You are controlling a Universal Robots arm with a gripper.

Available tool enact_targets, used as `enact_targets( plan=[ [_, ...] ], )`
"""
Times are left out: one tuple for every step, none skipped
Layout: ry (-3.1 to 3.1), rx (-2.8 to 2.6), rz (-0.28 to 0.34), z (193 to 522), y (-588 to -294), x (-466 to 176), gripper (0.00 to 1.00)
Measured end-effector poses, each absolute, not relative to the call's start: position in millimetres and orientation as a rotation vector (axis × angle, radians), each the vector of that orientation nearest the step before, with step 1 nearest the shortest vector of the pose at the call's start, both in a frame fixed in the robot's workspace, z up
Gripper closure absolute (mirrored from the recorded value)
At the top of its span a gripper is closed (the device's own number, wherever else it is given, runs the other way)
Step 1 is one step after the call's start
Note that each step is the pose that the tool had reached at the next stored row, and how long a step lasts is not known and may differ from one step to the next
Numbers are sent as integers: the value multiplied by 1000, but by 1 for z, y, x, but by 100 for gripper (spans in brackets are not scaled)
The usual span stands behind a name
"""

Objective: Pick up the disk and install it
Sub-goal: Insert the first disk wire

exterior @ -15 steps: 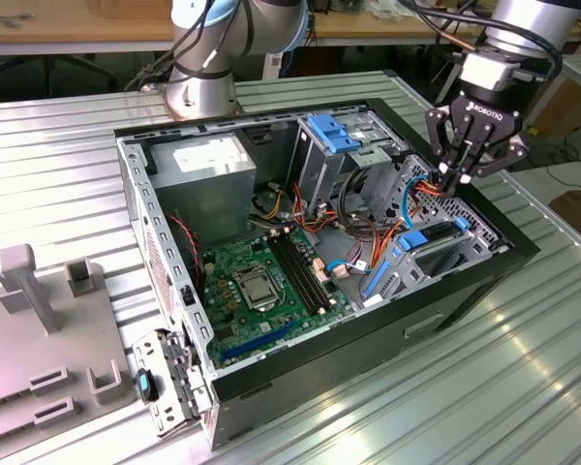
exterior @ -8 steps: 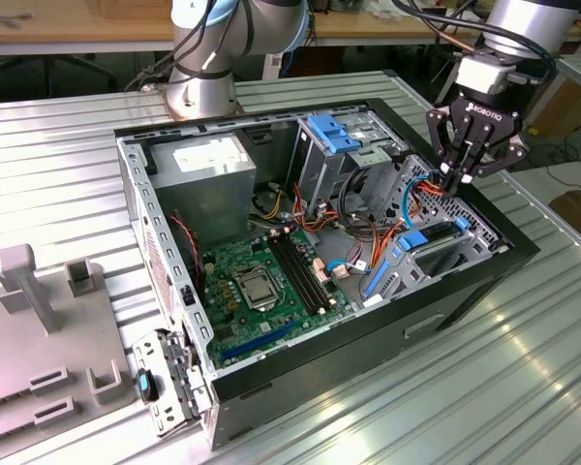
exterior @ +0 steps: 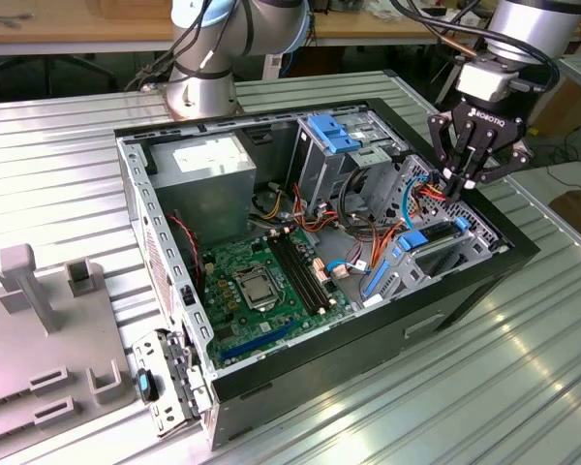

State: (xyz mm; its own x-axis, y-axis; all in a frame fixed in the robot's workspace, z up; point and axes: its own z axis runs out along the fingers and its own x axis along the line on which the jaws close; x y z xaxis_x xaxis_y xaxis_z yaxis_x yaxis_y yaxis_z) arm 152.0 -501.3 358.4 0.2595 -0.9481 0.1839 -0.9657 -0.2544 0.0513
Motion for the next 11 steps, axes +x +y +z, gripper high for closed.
enact_targets(
  plan=[
    [-1816,2368,174,358,-502,152,83],
    [-1816,2368,175,358,-504,151,83],
    [-1817,2369,177,358,-504,151,83],
    [-1820,2369,182,358,-504,150,83],
    [-1827,2364,183,358,-504,150,83],
    [-1836,2357,184,358,-504,150,83],
    [-1852,2346,185,358,-504,150,83],
    [-1865,2335,185,358,-504,150,83],
    [-1875,2327,185,358,-504,150,83],
    [-1882,2322,185,358,-504,150,83],
    [-1892,2312,185,358,-504,150,83]
  ],
)
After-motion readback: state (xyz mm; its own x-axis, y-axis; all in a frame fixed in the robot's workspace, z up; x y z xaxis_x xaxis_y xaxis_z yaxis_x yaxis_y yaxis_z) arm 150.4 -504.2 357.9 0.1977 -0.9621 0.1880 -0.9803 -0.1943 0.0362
